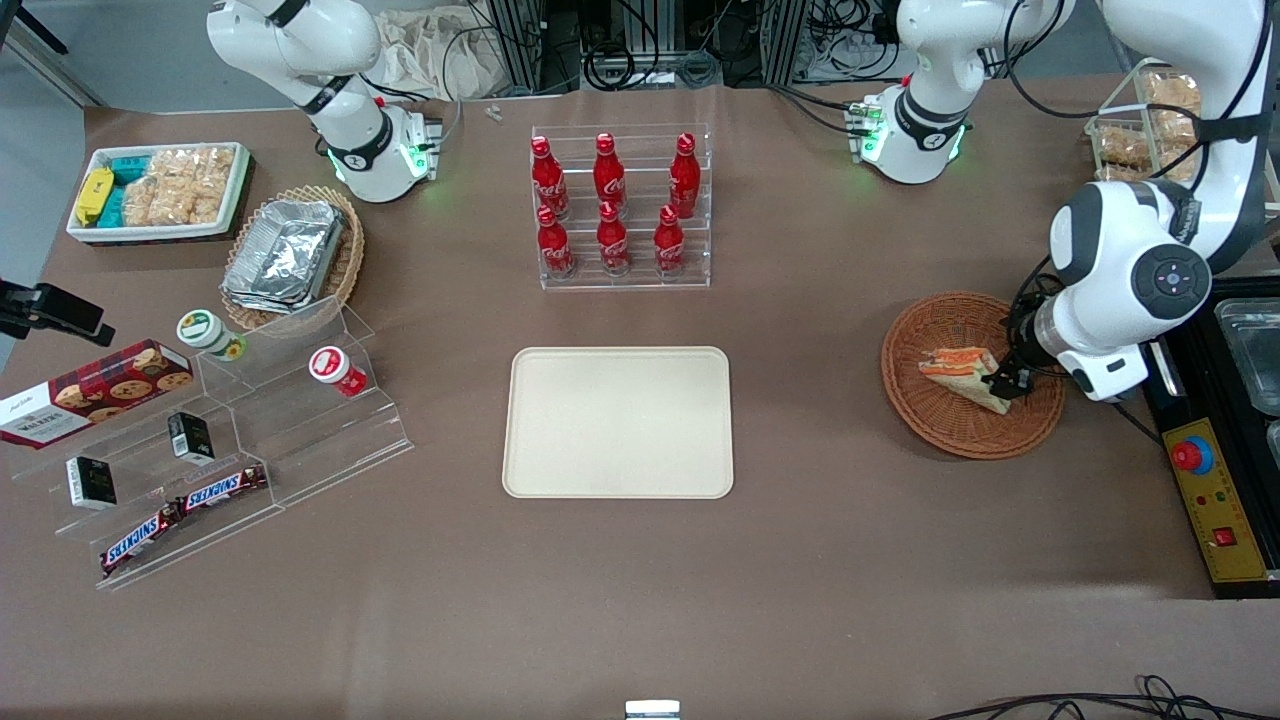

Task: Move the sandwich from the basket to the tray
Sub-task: 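Close the left gripper on the sandwich wedge and lift it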

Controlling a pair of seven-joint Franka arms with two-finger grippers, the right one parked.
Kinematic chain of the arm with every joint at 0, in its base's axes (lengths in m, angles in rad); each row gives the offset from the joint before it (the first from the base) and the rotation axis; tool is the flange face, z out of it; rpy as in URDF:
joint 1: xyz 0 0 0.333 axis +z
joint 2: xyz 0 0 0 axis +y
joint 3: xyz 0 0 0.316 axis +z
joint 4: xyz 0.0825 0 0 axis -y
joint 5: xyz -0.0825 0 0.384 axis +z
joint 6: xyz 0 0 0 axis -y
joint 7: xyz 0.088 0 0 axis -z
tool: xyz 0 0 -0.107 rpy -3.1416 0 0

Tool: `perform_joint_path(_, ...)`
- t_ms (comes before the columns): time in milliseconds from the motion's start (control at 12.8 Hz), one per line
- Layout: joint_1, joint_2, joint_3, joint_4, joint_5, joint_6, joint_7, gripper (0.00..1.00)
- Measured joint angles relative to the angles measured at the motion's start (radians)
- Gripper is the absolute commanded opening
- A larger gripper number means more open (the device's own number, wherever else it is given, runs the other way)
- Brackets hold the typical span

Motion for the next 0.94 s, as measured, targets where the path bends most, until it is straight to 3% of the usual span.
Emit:
perform_joint_path(857,0.010,0.083,0.000,-0.018,0.000,0.074,-0.050,1.00)
perform_joint_path(935,0.010,0.091,0.000,-0.018,0.000,0.078,-0.050,0.96)
